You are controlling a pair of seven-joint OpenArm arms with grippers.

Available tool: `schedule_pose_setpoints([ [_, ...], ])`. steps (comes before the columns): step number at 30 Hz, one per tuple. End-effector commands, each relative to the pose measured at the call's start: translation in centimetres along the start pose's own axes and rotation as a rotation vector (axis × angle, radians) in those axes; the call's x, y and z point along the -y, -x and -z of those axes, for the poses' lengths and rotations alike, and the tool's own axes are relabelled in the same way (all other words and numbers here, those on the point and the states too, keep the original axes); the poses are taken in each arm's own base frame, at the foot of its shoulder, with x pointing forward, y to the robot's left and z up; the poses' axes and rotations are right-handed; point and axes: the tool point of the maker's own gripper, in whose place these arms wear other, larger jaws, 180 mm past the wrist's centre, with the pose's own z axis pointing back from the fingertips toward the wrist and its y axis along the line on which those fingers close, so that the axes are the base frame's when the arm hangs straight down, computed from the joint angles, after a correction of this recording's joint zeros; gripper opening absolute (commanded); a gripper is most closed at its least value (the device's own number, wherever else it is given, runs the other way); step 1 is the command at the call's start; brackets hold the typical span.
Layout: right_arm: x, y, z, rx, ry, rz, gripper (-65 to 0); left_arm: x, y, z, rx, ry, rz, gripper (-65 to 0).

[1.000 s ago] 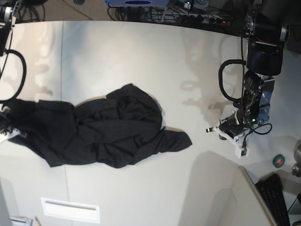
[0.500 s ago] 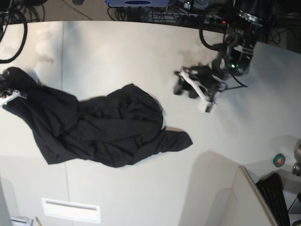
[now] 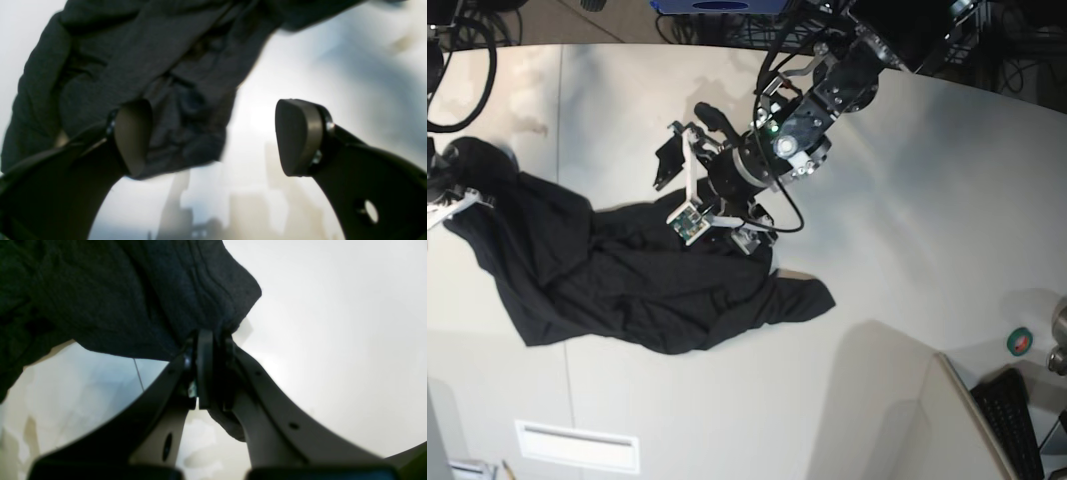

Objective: Layout the t-shirt on the table in an organized manner, then fold the t-shirt properly
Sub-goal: 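Reach the left gripper to the shirt's loose end and grasp it, then lift the shirt end with the left gripper and shake it out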

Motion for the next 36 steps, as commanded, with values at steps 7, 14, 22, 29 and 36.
schedule_pose_setpoints([
  [7,0.6,-1.7,-0.5,0.050,0.009,-0.005,-65.0,0.0,-2.4,3.9,-0.007,0.020,0.023,-11.0],
  [14,0.4,-2.4,-0.5,0.065,0.005,-0.002,-65.0,-0.1,-1.4,5.4,-0.062,0.024,0.017,-17.4],
  [22,0.1,-2.9,-0.4,0.073,0.000,-0.004,-65.0,1.2,1.7,5.2,-0.195,0.121,0.076,-60.7],
  [29,-0.5,-2.5,-0.3,0.065,-0.015,0.004,-65.0,-7.9,3.4,0.9,-0.245,-0.069,0.019,-65.0],
  [36,-6.8,-0.6,0.2,0.028,-0.142,-0.041,-65.0,-14.7,6.5,-5.5,-0.294,-0.238,0.022,-65.0],
])
